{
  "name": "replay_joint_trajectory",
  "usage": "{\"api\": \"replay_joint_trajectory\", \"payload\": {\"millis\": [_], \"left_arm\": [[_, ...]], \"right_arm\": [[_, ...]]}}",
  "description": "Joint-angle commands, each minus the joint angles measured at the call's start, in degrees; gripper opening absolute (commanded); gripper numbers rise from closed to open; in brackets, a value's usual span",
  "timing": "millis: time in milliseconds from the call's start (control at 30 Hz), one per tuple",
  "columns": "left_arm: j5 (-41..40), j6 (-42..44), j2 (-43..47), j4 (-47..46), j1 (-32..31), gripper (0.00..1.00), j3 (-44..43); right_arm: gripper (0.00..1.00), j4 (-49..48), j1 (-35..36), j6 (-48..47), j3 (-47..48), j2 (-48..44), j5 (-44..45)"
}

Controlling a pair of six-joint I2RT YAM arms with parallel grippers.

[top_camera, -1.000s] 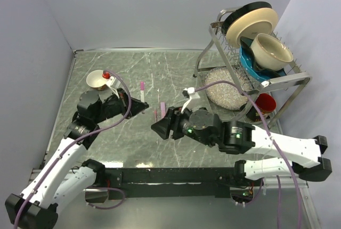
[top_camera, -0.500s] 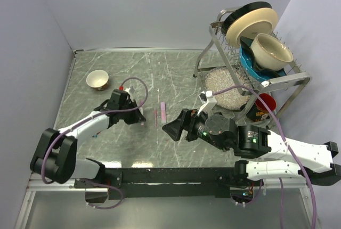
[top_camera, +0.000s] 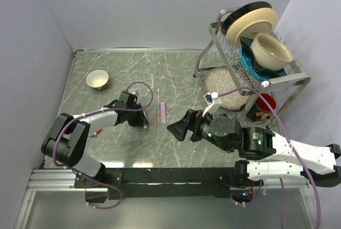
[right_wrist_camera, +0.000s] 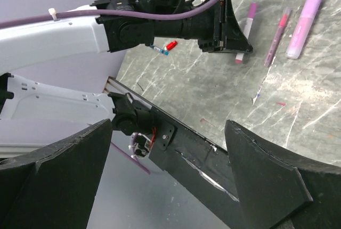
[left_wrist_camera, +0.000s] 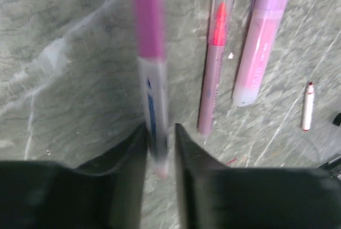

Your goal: Insert the pens into the pen caps

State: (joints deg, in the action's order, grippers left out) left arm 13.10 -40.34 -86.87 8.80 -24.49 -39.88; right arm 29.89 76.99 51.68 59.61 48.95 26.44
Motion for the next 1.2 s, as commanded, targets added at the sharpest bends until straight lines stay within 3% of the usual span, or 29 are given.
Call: {"api": "replay_joint_trajectory", "payload": {"millis": [0,233,367,500,600,800,1000,1167], "left_arm": [[-3.8,-0.7,0.7,1.9,-0.3,0.39,-2.0],[-12.9,-4.4,5.0,13.9,0.0,0.54,-9.4],[-15.7,-5.6,9.8,18.0,0.8,0.63,-12.2],[-16.1,-4.8,18.8,18.0,1.7,0.86,-10.3],[-16.9,-3.2,26.2,19.1,2.9,0.99,-9.6],[-18.6,2.1,37.7,20.1,3.3,0.99,-7.9],[-18.6,5.8,45.2,18.6,3.3,0.99,-4.2],[-19.3,7.4,49.4,18.5,3.3,0.99,-2.1]], "right_arm": [[0.94,-0.1,-0.1,0.7,-0.2,-1.2,2.0],[0.94,-0.2,-0.1,-0.3,-0.3,-0.3,1.8],[0.90,4.7,-0.2,-3.0,1.4,5.3,3.0],[0.86,8.3,-2.8,-5.7,3.2,12.4,1.5],[0.79,7.5,-10.2,-8.7,1.0,16.3,-6.5],[0.65,8.8,-23.3,-17.1,0.4,23.3,-13.8],[0.56,10.7,-28.5,-23.0,2.7,34.8,-18.4],[0.49,12.6,-31.7,-24.3,4.1,40.7,-16.7]]}}
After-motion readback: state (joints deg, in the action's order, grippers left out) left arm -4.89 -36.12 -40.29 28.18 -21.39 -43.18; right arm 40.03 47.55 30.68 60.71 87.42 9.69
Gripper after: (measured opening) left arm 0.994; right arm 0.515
